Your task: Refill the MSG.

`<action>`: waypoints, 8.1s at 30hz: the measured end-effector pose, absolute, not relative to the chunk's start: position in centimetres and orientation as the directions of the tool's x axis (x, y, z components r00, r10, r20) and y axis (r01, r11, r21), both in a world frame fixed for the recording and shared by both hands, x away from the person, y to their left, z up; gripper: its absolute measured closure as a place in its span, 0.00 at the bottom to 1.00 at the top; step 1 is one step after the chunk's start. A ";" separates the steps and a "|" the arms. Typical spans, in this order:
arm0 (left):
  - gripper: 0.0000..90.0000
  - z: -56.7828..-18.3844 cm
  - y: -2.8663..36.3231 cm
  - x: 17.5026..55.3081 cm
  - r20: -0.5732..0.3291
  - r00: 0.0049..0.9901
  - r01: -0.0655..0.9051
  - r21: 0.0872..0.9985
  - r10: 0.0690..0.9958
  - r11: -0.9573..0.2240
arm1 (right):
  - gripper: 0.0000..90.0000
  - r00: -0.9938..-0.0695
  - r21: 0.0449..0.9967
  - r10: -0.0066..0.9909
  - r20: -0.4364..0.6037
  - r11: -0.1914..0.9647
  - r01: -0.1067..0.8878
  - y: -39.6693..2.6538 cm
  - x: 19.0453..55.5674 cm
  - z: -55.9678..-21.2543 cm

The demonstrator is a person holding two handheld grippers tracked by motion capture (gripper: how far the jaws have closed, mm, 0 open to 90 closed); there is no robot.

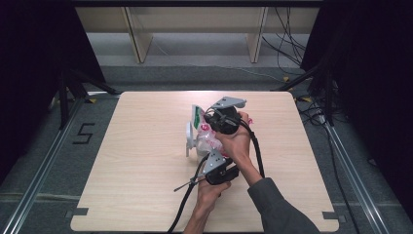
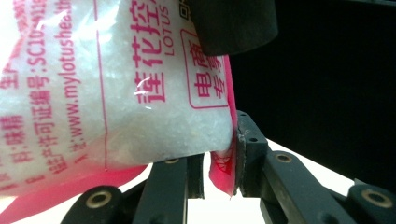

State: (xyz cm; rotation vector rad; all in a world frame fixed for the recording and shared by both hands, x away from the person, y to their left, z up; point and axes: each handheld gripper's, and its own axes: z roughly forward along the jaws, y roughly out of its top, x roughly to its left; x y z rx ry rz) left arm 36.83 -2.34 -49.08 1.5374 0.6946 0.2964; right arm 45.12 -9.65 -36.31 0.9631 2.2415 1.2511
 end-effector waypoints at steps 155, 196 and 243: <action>0.85 -49.0 -1.9 37.1 -0.245 0.777 0.229 0.968 0.580 0.102 | 1.00 -0.680 0.847 0.733 -0.035 0.382 0.369 -8.3 45.2 -36.3; 0.85 -49.1 -2.0 37.1 -0.255 0.772 0.240 0.965 0.582 0.105 | 1.00 -0.689 0.853 0.725 -0.013 0.368 0.371 -8.9 45.1 -36.1; 0.62 -51.0 -1.3 37.6 -0.295 0.732 0.325 0.943 0.614 0.066 | 1.00 -0.686 0.934 0.718 0.122 0.151 0.323 -15.8 42.3 -34.8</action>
